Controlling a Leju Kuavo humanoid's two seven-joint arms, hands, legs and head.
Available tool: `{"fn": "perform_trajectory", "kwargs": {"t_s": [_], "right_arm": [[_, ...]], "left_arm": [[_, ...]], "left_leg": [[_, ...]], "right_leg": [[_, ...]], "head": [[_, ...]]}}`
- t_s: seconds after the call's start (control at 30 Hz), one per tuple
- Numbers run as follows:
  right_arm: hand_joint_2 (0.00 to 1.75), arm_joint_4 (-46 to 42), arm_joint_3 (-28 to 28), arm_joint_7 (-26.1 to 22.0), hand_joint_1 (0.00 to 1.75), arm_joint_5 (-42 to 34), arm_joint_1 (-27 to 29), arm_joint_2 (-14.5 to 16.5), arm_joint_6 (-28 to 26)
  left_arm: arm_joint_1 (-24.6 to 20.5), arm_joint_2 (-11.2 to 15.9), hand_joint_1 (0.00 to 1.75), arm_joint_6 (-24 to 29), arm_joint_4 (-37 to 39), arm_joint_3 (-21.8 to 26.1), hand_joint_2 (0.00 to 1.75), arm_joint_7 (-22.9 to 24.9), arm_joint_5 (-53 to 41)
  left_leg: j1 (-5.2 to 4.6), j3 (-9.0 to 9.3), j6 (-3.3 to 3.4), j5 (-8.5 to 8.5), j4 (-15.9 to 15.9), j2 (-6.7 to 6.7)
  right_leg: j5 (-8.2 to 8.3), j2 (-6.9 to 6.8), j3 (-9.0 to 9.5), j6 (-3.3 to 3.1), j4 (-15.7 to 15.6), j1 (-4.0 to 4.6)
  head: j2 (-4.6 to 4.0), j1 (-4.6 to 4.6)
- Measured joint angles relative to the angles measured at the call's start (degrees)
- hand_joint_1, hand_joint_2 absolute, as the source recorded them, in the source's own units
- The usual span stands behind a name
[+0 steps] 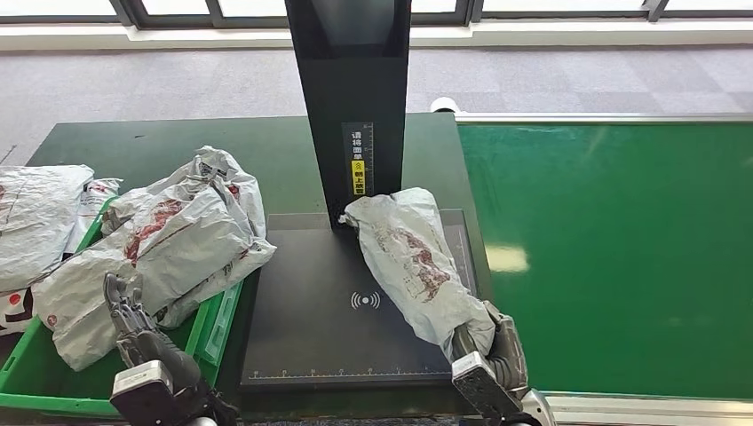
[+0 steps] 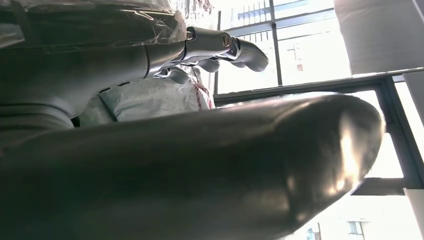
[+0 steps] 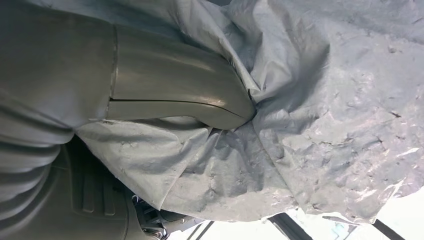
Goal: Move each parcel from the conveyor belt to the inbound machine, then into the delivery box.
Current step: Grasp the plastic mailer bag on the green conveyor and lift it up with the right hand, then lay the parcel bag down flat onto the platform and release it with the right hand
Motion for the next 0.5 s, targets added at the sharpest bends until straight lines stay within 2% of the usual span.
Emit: {"fn": "perform_trajectory", "kwargs": {"t_s": [0.3, 0.33, 0.37, 0.43, 0.47, 0.5], "right_arm": [[1.75, 6.12, 2.88, 0.43, 1.75, -0.66, -2.43, -0.32, 2.19], [1.75, 6.82, 3.10, 0.36, 1.64, -0.95, -2.81, -0.43, 2.46], [1.75, 7.43, 3.27, 0.29, 1.26, -1.17, -3.15, -0.52, 2.69], [1.75, 8.36, 3.48, 0.21, 0.39, -1.33, -3.69, -0.68, 2.92], [1.75, 8.79, 3.57, 0.18, 0.05, -1.36, -3.94, -0.75, 2.99], [1.75, 9.24, 3.66, 0.15, 0.00, -1.36, -4.22, -0.82, 3.06]], "left_arm": [[-0.42, 0.02, 0.00, 0.37, 1.31, 0.01, 0.00, 0.94, -0.45], [-0.42, 0.02, 0.00, 0.47, 1.33, 0.00, 0.00, 1.02, -0.46], [-0.42, 0.02, 0.00, 0.53, 1.36, 0.00, 0.00, 1.05, -0.46], [-0.42, 0.03, 0.00, 0.54, 1.38, -0.01, 0.00, 1.10, -0.47], [-0.43, 0.04, 0.00, 0.54, 1.39, 0.00, 0.00, 1.14, -0.47], [-0.45, 0.05, 0.00, 0.54, 1.40, 0.00, 0.00, 1.18, -0.47]], "left_leg": [[0.00, 0.01, 0.00, 0.00, 0.00, 0.03], [0.00, 0.01, 0.00, 0.00, 0.00, 0.03], [0.00, 0.01, 0.00, 0.01, 0.00, 0.02], [0.00, 0.01, 0.00, 0.01, 0.00, 0.02], [0.00, 0.01, 0.00, 0.01, 0.00, 0.02], [0.00, 0.01, 0.00, 0.00, 0.00, 0.02]], "right_leg": [[0.01, 0.01, -0.01, 0.00, 0.00, 0.00], [0.01, 0.01, -0.01, 0.00, 0.00, 0.00], [0.01, 0.01, 0.00, 0.00, 0.00, 0.00], [0.01, 0.01, 0.00, 0.00, 0.00, 0.00], [0.01, 0.01, 0.00, 0.00, 0.00, 0.00], [0.01, 0.01, 0.00, 0.00, 0.00, 0.00]], "head": [[0.00, 0.00], [0.00, 0.00], [0.00, 0.00], [0.00, 0.00], [0.00, 0.00], [0.00, 0.00]]}}
